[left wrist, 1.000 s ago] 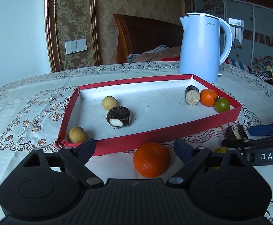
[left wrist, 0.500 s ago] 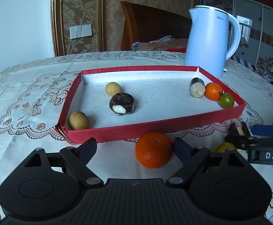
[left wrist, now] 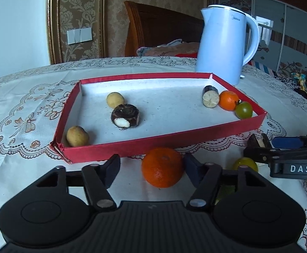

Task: Organize fruits
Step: 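Move the right gripper to another eggplant piece while the left approaches the orange, then grasp the eggplant piece with the right gripper while the left grasps the orange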

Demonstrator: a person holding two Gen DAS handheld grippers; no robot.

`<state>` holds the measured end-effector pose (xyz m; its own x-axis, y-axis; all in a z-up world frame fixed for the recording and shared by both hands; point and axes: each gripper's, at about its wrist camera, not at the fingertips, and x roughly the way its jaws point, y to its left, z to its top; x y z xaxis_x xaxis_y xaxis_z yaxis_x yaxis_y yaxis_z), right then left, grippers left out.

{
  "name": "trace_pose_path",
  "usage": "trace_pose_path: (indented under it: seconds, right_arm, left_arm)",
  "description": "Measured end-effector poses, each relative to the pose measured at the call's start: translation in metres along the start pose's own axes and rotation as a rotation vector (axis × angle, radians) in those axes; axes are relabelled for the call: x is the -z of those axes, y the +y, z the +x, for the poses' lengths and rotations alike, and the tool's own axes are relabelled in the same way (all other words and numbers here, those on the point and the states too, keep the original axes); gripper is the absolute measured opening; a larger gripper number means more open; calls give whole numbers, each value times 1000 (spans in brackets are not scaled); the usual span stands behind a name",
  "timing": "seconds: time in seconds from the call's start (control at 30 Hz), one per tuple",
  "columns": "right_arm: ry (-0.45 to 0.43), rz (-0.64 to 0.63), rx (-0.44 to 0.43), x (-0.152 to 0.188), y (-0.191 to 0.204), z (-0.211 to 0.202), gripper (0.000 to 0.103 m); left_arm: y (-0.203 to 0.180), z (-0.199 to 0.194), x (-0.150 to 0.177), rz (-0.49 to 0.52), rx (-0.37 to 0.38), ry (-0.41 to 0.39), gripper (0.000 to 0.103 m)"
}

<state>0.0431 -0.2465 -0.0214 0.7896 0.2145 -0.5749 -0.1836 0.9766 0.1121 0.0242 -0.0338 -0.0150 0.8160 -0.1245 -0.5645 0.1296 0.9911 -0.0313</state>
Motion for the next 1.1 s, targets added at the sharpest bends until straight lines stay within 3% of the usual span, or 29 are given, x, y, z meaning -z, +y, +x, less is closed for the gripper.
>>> trace_pose_path:
  seconds: [0.07, 0.33, 0.73, 0.83, 1.1]
  right_arm:
    - [-6, 8, -4, 0, -1, -1, 70]
    - [-8, 2, -1, 1, 0, -1, 65]
    - [11, -63, 45, 0, 10, 3, 64]
    - [-3, -61, 42, 0, 10, 1, 36]
    - [-8, -59, 37, 0, 10, 0, 36]
  left_arm:
    - [-3, -1, 1, 18, 6, -4, 54]
    - [-6, 0, 2, 33, 31, 9, 42]
    - [-8, 0, 2, 39, 28, 8, 42]
    - [-8, 0, 2, 40, 27, 7, 42]
    - [-7, 0, 1, 36, 23, 6, 42]
